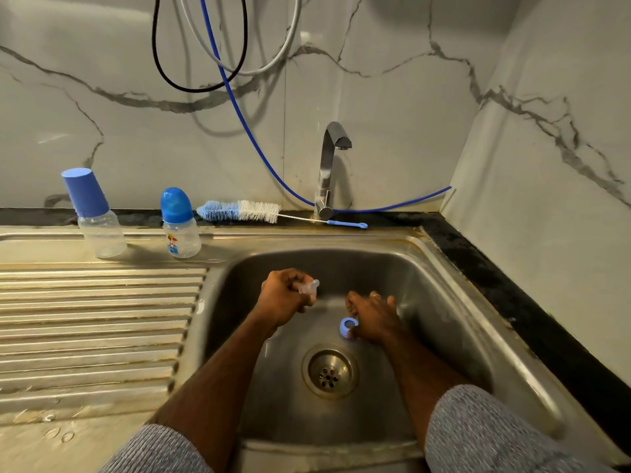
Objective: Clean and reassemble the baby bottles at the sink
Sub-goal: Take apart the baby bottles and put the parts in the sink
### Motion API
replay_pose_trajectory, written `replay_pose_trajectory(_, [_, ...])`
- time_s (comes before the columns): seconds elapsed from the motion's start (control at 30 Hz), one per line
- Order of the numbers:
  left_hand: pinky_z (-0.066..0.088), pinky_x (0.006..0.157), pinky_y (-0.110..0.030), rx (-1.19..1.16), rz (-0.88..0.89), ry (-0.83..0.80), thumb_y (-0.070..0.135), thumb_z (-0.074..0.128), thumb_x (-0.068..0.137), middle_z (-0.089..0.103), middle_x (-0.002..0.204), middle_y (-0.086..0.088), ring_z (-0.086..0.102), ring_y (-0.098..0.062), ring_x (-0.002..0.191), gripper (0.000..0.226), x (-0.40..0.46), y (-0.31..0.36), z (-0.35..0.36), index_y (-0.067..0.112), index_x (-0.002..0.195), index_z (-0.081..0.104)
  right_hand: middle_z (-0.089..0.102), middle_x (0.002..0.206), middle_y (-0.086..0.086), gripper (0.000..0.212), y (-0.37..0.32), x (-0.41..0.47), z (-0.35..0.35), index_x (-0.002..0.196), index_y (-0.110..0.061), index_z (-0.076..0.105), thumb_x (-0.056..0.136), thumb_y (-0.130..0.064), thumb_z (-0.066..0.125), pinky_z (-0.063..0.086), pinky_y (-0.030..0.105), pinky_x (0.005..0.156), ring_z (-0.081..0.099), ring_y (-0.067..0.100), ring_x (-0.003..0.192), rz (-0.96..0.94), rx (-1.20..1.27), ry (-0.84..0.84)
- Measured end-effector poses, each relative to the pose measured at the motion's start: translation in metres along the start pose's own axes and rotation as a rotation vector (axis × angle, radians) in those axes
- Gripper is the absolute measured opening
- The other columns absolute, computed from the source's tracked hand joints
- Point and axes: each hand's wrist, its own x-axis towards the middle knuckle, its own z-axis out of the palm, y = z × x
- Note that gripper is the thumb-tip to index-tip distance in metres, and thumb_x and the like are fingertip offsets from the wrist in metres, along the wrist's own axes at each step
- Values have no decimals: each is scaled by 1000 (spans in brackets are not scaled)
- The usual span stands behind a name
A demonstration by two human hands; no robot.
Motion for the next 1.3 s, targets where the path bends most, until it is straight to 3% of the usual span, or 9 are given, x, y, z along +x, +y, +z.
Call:
replay_pose_trajectory(0.3, [63,79,-33,-18,1,-41,3,82,79,77,88,-5,75,-20,89,22,-4,4,0,15,96,75,56,138,-5,66,-4,6,3,136,-37,48,78,-41,79,22,49,111,37,24,138,16,30,-29])
replay_pose_trajectory(0.37, [63,78,-32,-8,0,-4,2,83,78,77,86,-6,75,-21,87,20,-4,3,-2,13,93,76,63,125,-5,49,-10,10,-10,126,-31,60,81,-32,80,37,40,108,51,21,125,-11,321,86])
replay_pose_trajectory(0.43, [63,73,-28,8,-2,37,0,82,77,76,81,-6,75,-20,83,19,-3,2,-3,15,87,75,71,109,-2,30,-20,11,-28,115,-20,69,87,-20,77,50,26,92,65,19,108,-93,681,155])
replay_pose_trajectory(0.53, [63,73,-30,60,-11,43,0,81,79,75,84,-8,75,-20,81,21,-1,2,-4,14,93,74,75,99,-1,22,-35,8,-49,109,-17,74,87,-16,77,56,23,84,70,13,95,-258,903,197])
replay_pose_trajectory(0.67, [64,72,-35,80,-16,33,1,82,79,76,82,-9,76,-22,79,20,-1,1,-6,10,96,74,75,95,1,27,-53,6,-47,109,-17,75,83,-14,80,56,20,85,70,11,91,-367,816,163])
replay_pose_trajectory(0.83, [62,65,-33,170,-50,96,4,88,73,73,83,-3,73,-18,74,40,2,4,-15,21,102,68,73,84,2,22,-50,17,-34,98,-14,75,79,-6,82,56,18,75,66,7,74,-285,777,260])
replay_pose_trajectory(0.97, [61,82,-45,223,-82,279,3,89,68,74,75,-5,73,-25,78,30,10,4,-33,14,91,72,68,75,-5,33,-41,20,-18,97,-21,71,75,0,83,51,16,67,60,-2,62,-182,659,175])
replay_pose_trajectory(1.13, [59,84,-36,372,-112,223,22,91,68,71,82,0,70,-20,83,24,7,6,-31,24,72,68,67,82,-8,38,-45,27,-17,102,-22,71,72,-2,82,54,22,72,64,5,75,-217,400,61])
replay_pose_trajectory(1.3, [56,84,-34,413,-132,219,26,90,69,70,82,5,68,-17,87,22,7,7,-31,25,70,68,66,88,-6,41,-55,31,-14,109,-27,66,75,-4,76,57,32,77,64,12,81,-214,278,4])
